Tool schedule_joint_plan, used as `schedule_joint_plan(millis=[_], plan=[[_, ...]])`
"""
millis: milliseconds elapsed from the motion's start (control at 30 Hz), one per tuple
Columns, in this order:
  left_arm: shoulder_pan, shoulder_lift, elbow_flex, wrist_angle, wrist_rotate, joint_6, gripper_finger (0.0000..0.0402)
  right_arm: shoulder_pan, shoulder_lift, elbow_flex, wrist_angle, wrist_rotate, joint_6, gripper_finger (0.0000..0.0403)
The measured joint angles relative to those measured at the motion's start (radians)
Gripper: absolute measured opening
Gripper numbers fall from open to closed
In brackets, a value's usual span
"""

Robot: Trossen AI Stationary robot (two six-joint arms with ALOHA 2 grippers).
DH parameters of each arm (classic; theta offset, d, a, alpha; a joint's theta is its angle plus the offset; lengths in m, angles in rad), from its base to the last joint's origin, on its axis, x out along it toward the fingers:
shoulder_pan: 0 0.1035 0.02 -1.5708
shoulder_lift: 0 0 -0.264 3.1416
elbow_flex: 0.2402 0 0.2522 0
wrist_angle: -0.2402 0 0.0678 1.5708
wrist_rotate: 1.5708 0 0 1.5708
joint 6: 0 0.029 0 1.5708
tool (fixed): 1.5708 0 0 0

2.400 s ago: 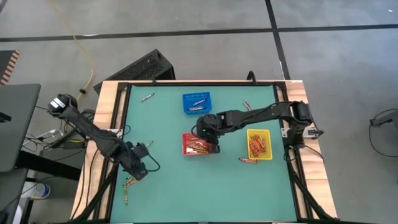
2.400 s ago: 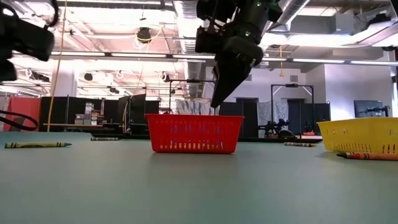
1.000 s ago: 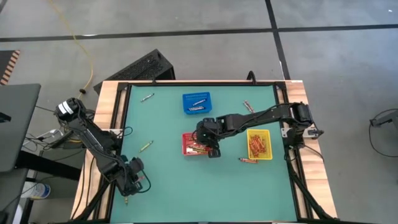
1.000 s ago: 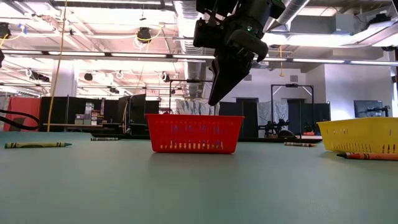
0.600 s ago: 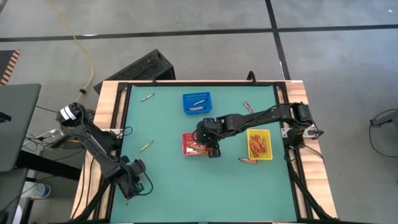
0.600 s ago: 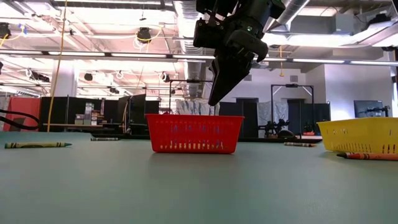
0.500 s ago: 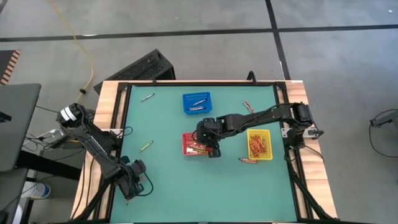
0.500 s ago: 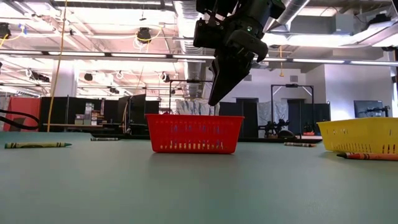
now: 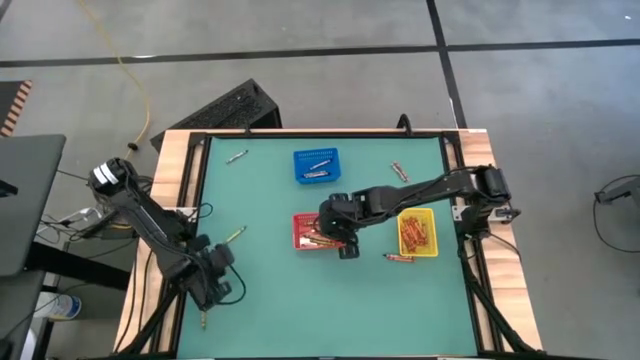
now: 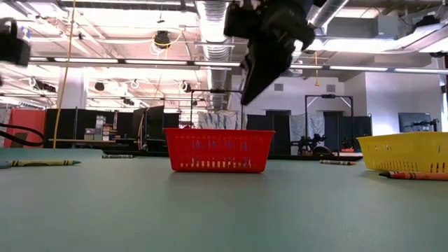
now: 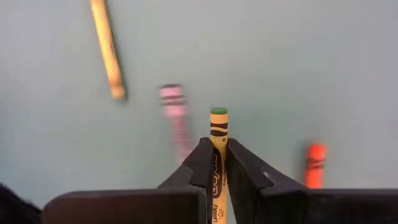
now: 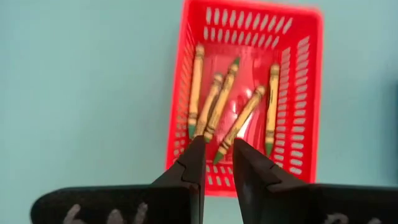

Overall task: Sort crayons
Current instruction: Put the green crayon into the red bin

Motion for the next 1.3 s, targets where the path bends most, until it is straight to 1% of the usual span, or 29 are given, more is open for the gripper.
schedule_joint_plan(millis=[100, 167, 233, 267, 300, 367, 400, 467, 533, 600, 700, 800, 933, 1000, 1100, 1167, 1300], plan=[[0.038, -0.076, 0.016, 0.01, -0.137, 0.085, 0.0015, 0.01, -0.041, -0.015, 0.023, 0.0, -0.018, 0.0073], [0.077, -0.118, 0.016, 0.055, -0.269, 0.186, 0.0015, 0.016, -0.084, -0.059, 0.062, 0.0, -0.026, 0.0073], [0.128, -0.156, 0.016, 0.141, -0.4, 0.321, 0.0015, 0.021, -0.138, -0.118, 0.106, 0.001, -0.027, 0.0073], [0.163, -0.169, 0.016, 0.198, -0.44, 0.411, 0.0015, 0.021, -0.171, -0.155, 0.142, 0.0, -0.026, 0.0073], [0.206, -0.176, 0.016, 0.261, -0.45, 0.51, 0.0015, 0.022, -0.204, -0.198, 0.178, 0.0, -0.024, 0.0073], [0.311, -0.178, 0.016, 0.407, -0.411, 0.72, 0.0015, 0.026, -0.276, -0.29, 0.286, 0.0, -0.009, 0.0073], [0.365, -0.175, 0.016, 0.493, -0.361, 0.825, 0.0015, 0.026, -0.312, -0.338, 0.342, 0.0, 0.0, 0.0073], [0.481, -0.156, 0.018, 0.667, -0.23, 1.021, 0.0015, 0.03, -0.379, -0.425, 0.436, 0.0, 0.018, 0.0073], [0.59, -0.124, 0.018, 0.807, -0.079, 1.166, 0.0015, 0.036, -0.439, -0.5, 0.495, 0.001, 0.048, 0.0072], [0.69, -0.091, 0.018, 0.908, 0.055, 1.239, 0.0015, 0.047, -0.487, -0.558, 0.542, 0.001, 0.083, 0.0072], [0.808, -0.029, 0.019, 0.994, 0.229, 1.258, 0.0015, 0.073, -0.534, -0.622, 0.584, 0.001, 0.127, 0.0072], [0.869, 0.042, 0.019, 1.057, 0.339, 1.251, 0.0015, 0.102, -0.555, -0.661, 0.601, 0.001, 0.136, 0.0072], [0.894, 0.13, 0.02, 1.172, 0.417, 1.237, 0.0016, 0.125, -0.557, -0.67, 0.601, 0.003, 0.11, 0.0072], [0.895, 0.168, 0.04, 1.17, 0.423, 1.234, 0.0021, 0.129, -0.557, -0.67, 0.608, 0.005, 0.086, 0.0072], [0.888, 0.201, 0.089, 1.123, 0.425, 1.25, 0.0043, 0.128, -0.557, -0.67, 0.608, 0.007, 0.061, 0.0072], [0.882, 0.216, 0.129, 1.076, 0.42, 1.272, 0.0068, 0.128, -0.557, -0.67, 0.607, 0.008, 0.054, 0.0072], [0.874, 0.213, 0.226, 0.897, 0.383, 1.301, 0.0119, 0.128, -0.557, -0.67, 0.605, 0.008, 0.052, 0.0072]])
